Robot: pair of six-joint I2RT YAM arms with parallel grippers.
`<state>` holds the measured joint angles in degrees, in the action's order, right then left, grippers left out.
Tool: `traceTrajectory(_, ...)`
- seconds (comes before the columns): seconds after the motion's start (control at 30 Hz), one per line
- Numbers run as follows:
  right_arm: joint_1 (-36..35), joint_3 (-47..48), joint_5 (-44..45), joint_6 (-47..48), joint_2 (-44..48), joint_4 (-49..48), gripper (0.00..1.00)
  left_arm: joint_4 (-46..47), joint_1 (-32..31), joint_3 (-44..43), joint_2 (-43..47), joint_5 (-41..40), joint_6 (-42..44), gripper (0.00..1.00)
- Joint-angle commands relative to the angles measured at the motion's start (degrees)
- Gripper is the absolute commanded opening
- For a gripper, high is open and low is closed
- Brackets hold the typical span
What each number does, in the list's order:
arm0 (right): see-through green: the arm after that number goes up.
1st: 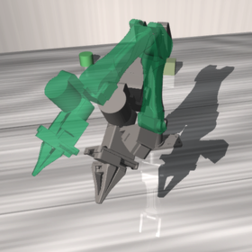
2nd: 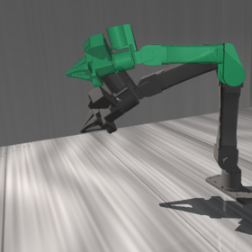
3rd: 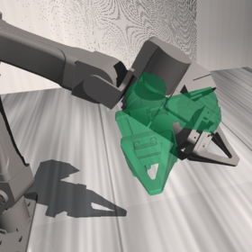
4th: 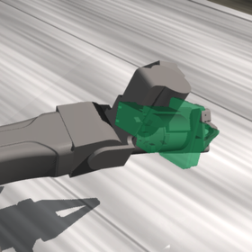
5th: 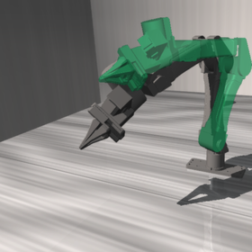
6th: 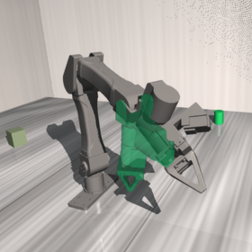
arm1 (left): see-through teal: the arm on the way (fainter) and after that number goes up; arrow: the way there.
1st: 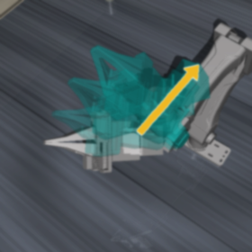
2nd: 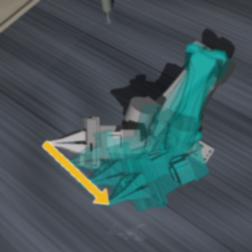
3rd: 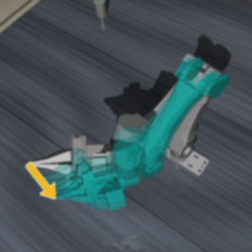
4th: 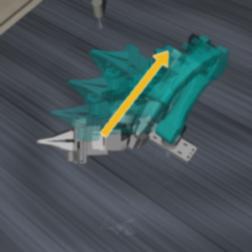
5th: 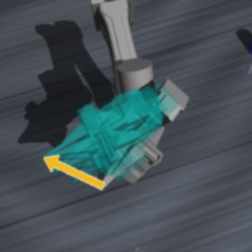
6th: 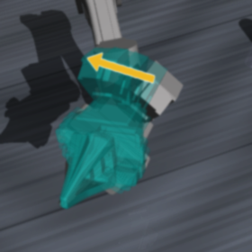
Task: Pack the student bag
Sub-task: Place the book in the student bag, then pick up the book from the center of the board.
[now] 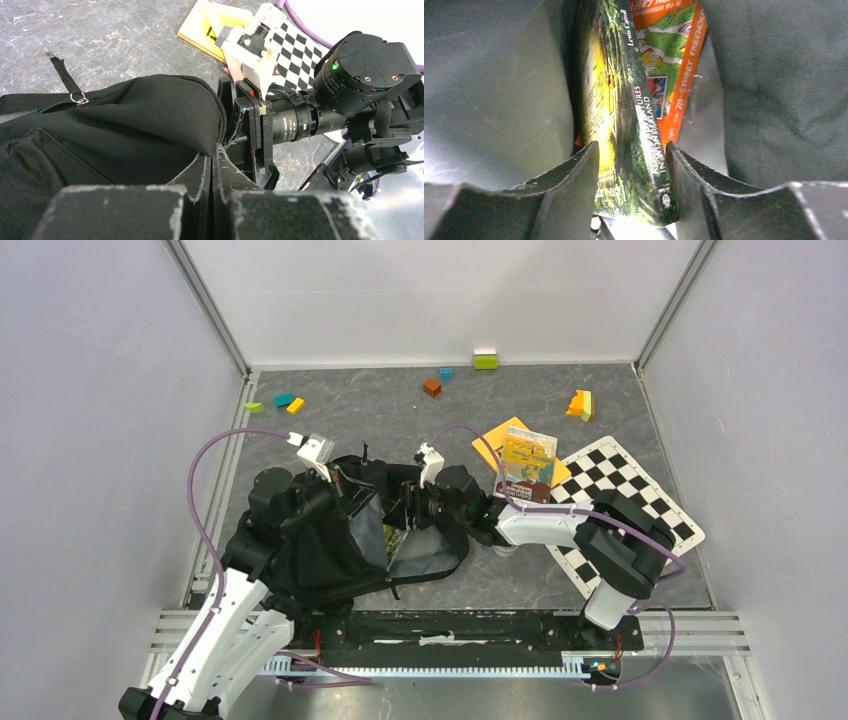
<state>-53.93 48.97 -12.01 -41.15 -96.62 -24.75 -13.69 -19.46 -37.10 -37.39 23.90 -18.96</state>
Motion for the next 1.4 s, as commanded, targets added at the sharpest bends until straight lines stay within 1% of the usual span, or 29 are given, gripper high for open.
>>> traceTrajectory(0.0,-0.1,0.3,4.2,3.8,2.3,-0.2,0.6,3.7,-0.1,-1.3,1.0,0.4,1.8,0.02)
traceTrajectory(0.13,-0.1,-0.6,7.1,6.4,5.3,2.4,0.71,3.7,-0.1,-1.2,1.1,0.3,1.8,0.02)
traceTrajectory(0.3,-0.1,-2.5,11.7,10.2,10.4,7.2,0.79,3.7,-0.1,-1.3,1.0,0.3,1.8,0.02)
traceTrajectory(0.47,-0.1,-4.7,14.7,14.3,17.3,11.0,0.84,3.6,-0.1,-1.2,1.1,0.0,1.9,0.02)
traceTrajectory(0.5,0.0,-5.0,15.4,15.3,18.5,12.1,0.85,3.5,-0.1,-1.3,1.2,-0.1,1.9,0.02)
traceTrajectory(0.57,0.6,-5.4,17.6,17.4,21.3,15.7,0.92,3.5,-0.1,-1.2,1.2,-0.1,1.9,0.02)
traceTrajectory(0.63,2.5,-6.1,19.2,19.5,24.2,19.3,0.96,3.6,-0.1,-1.2,1.2,0.0,1.8,0.02)
traceTrajectory(0.67,4.3,-6.6,19.7,20.4,25.8,20.8,0.98,3.6,-0.1,-1.2,1.1,0.1,1.8,0.02)
traceTrajectory(0.77,11.0,-8.7,20.6,23.2,30.3,24.6,0.98,3.8,-0.1,-1.2,0.9,0.3,1.7,0.02)
traceTrajectory(0.83,16.3,-10.6,19.7,24.4,32.8,27.2,0.98,3.7,-0.1,-1.2,1.0,0.1,1.8,0.02)
traceTrajectory(1.0,27.7,-14.7,16.1,26.1,36.7,29.0,0.98,3.6,-0.1,-1.2,0.9,-0.1,1.8,0.02)
traceTrajectory(1.07,32.6,-16.6,13.0,25.5,36.8,28.5,0.98,3.6,-0.1,-1.2,0.6,-0.1,1.8,0.02)
traceTrajectory(1.13,38.6,-19.2,6.6,23.9,36.5,26.9,0.98,3.6,-0.1,-1.2,0.6,0.0,1.8,0.02)
traceTrajectory(1.27,49.7,-24.4,-4.5,20.5,36.3,20.8,0.98,3.6,-0.1,-1.2,0.7,-0.2,1.8,0.02)
traceTrajectory(1.37,56.3,-27.7,-9.7,19.1,35.9,16.8,0.98,3.6,0.0,-1.2,0.6,-0.2,1.8,0.02)
